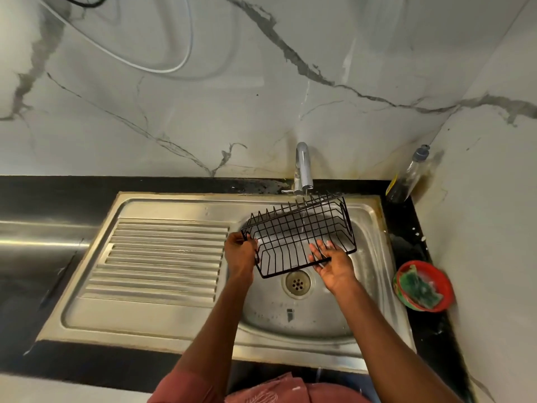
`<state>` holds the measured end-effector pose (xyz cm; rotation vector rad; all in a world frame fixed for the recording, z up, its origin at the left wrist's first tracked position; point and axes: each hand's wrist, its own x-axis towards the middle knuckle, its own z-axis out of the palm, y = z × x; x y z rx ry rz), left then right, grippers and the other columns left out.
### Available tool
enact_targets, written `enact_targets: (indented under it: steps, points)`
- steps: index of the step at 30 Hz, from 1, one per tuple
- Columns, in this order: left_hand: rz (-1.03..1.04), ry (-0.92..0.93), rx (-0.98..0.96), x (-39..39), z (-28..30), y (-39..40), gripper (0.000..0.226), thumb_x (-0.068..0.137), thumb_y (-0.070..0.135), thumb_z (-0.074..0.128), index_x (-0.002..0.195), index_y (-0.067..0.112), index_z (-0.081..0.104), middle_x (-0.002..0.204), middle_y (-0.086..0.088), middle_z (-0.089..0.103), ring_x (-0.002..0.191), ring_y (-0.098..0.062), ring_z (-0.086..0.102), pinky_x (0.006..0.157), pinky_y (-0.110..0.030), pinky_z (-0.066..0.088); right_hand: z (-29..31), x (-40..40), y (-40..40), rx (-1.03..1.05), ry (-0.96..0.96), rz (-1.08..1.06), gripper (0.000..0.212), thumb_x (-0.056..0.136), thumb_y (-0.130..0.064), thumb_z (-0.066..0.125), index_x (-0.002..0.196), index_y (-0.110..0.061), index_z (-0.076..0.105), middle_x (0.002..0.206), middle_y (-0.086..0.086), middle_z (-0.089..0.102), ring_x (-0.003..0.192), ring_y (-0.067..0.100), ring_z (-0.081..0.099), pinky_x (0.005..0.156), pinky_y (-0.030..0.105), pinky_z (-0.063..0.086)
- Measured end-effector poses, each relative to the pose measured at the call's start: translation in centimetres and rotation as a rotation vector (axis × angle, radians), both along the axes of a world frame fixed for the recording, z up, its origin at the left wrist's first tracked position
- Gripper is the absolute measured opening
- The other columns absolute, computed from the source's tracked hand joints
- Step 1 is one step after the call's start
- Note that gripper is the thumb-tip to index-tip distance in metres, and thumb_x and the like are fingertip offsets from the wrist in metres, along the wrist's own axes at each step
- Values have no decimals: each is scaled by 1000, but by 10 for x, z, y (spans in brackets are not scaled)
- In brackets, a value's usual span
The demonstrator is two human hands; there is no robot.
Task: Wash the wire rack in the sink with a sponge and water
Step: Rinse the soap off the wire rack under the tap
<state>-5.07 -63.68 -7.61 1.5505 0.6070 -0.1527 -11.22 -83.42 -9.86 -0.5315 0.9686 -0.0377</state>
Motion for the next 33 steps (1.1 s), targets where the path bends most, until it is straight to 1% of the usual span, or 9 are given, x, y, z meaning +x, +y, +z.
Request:
enact_targets:
  steps: [3, 8, 11, 15, 19, 23, 29, 31, 33]
  points:
    - [2, -58, 123, -7, 8, 9, 18, 86, -2, 67, 97, 11, 64, 91, -13, 70, 80, -25, 67, 68, -38, 60, 4, -1, 5, -48, 20, 98, 40, 95, 3, 52, 130, -17, 51, 124, 8, 70, 110, 24, 69, 85, 41, 49]
    - [27, -58, 281, -11, 5, 38, 11, 73, 16, 65, 79, 25, 63, 74, 1, 70, 76, -26, 68, 81, -56, 60, 10, 2, -2, -166, 83, 145, 34, 92, 4, 55, 119, -17, 58, 103, 9, 71, 90, 23, 69, 72, 34, 47]
    - [-1, -54, 323, -14, 10, 43, 3, 78, 23, 63, 78, 24, 65, 72, 2, 71, 77, -26, 70, 84, -56, 59, 9, 5, -3, -344, 133, 201, 28, 91, 1, 50, 112, -15, 61, 93, 10, 66, 79, 23, 63, 70, 34, 46]
    - [-77, -7, 273, -17, 16, 44, 10, 72, 18, 59, 77, 23, 67, 71, -1, 73, 79, -29, 73, 85, -55, 60, 8, 7, -8, -747, 194, 274, 38, 88, -7, 59, 125, -13, 67, 111, 8, 71, 94, 24, 62, 74, 35, 50]
    - [-124, 49, 218, -18, 14, 44, 24, 60, 19, 54, 76, 30, 67, 75, -8, 74, 84, -37, 75, 83, -59, 59, 29, -4, -13, -1013, 188, 350, 27, 89, -9, 62, 111, -17, 73, 101, 2, 74, 94, 26, 68, 77, 35, 51]
    - [-156, 28, 189, -11, 1, 43, 23, 67, 23, 53, 81, 30, 70, 74, -8, 74, 83, -38, 75, 85, -65, 59, 48, -15, -13, -1216, 194, 437, 34, 92, -11, 54, 121, -24, 68, 100, -1, 69, 90, 25, 64, 77, 34, 46]
    - [-208, -23, 141, 2, -3, 30, 19, 71, 24, 54, 80, 29, 71, 70, -9, 69, 72, -30, 67, 83, -65, 60, 56, -11, -32, -1156, 186, 386, 23, 98, -24, 54, 112, -18, 71, 97, 7, 71, 93, 30, 64, 75, 34, 45]
    - [-205, -26, 147, 0, 14, 24, 18, 71, 22, 56, 80, 25, 72, 72, -9, 70, 73, -29, 69, 82, -62, 61, 59, -11, -33, -1078, 136, 376, 17, 97, -21, 53, 103, -17, 68, 86, 4, 66, 87, 28, 62, 67, 32, 41]
    - [-201, -23, 146, 1, 25, 21, 16, 73, 17, 57, 79, 20, 71, 70, -8, 71, 69, -27, 69, 82, -59, 62, 61, -11, -31, -1033, 58, 385, 10, 97, -18, 54, 99, -19, 63, 88, 2, 63, 85, 22, 57, 71, 33, 43]
